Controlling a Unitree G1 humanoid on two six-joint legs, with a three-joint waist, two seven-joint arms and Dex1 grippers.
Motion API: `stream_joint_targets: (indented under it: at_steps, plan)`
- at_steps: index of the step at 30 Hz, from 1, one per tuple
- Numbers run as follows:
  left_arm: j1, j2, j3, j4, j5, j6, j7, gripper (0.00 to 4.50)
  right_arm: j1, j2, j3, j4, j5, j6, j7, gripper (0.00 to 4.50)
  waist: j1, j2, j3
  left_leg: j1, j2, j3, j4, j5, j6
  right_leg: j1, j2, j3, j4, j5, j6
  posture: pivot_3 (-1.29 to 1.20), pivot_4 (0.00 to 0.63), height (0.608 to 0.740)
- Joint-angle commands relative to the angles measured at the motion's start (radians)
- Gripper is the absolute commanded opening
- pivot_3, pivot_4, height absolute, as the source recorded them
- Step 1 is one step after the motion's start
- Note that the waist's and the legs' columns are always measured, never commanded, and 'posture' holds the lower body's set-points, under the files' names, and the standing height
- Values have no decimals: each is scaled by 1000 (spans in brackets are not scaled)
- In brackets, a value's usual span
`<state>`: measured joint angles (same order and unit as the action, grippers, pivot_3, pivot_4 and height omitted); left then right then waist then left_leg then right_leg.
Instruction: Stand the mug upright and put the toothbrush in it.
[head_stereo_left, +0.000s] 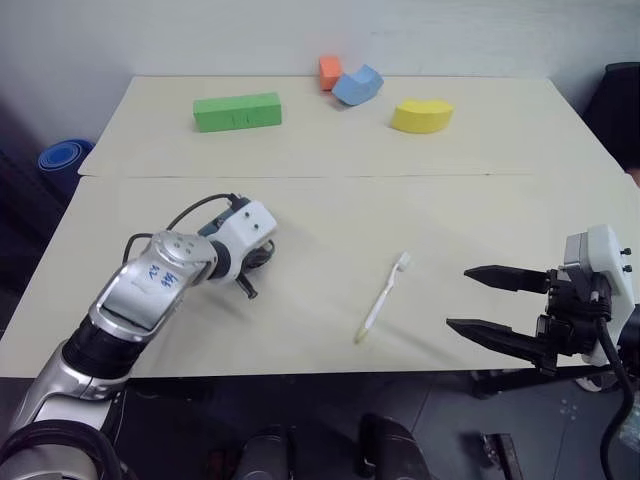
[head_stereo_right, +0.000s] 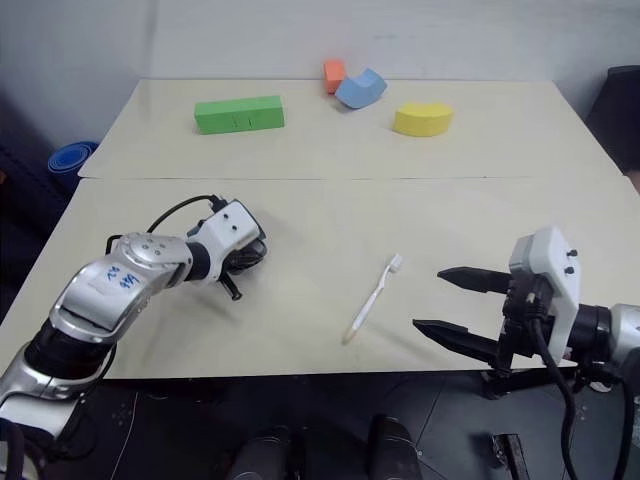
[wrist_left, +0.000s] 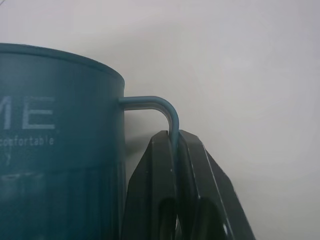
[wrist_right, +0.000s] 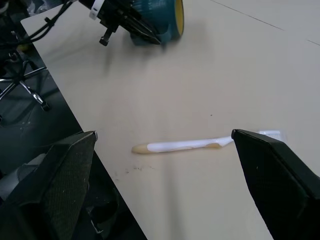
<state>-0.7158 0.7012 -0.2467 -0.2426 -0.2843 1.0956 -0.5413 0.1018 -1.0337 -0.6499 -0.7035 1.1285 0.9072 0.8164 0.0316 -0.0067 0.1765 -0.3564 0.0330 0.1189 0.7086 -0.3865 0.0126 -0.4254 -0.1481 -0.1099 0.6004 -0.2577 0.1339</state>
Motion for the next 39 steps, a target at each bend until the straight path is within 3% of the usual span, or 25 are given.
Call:
stream_joint_targets:
  at_steps: [1, 4, 7, 12, 16, 31, 39]
  plan:
    - [-84, -30, 69, 46, -20, -95, -48, 40, -14, -21, -43, -8, 4, -21, 6, 4500, 1, 0, 0, 0, 0, 0, 0, 0, 0, 0, 0, 0, 0, 0, 0, 0, 150, 740]
    - [-129, -100, 135, 84, -59, -154, -62, 40, -8, -16, -47, -12, 2, -23, -1, 4500, -1, 0, 0, 0, 0, 0, 1, 0, 0, 0, 0, 0, 0, 0, 0, 0, 150, 740]
    - [-154, -229, 211, 105, -124, -214, -52, 40, 3, -5, -54, -25, 7, -22, -12, 4500, 4, -1, 0, -1, 0, -1, 1, 0, 0, 0, 0, -1, 0, 0, 1, 0, 150, 740]
    - [-34, -489, 245, 117, -226, -422, -96, 40, 11, 5, -55, -41, 20, -21, -48, 4500, 6, 0, -1, -3, 0, -2, 6, -2, 2, 1, 0, -1, 0, 1, 2, 0, 150, 740]
    - [32, -596, 258, 192, -258, -490, -115, 40, 25, 0, -74, -50, 47, -9, -65, 4500, 6, -1, 0, -3, 0, -2, 7, -2, 3, 1, -1, -1, 0, 1, 2, 0, 150, 740]
    - [245, -566, 147, 257, -130, -711, -199, 40, 20, -37, -101, -16, 118, 13, -106, 4500, 16, 0, 0, -3, 0, -2, 9, -3, 5, 2, -1, 0, -1, 1, 2, 0, 150, 740]
    - [271, -567, 144, 224, -141, -721, -187, 2093, -25, -55, -53, 28, 94, 12, -95, 4500, 17, 0, -1, -2, 0, -2, 9, -4, 6, 3, -1, -1, -2, 1, 2, 0, 150, 740]
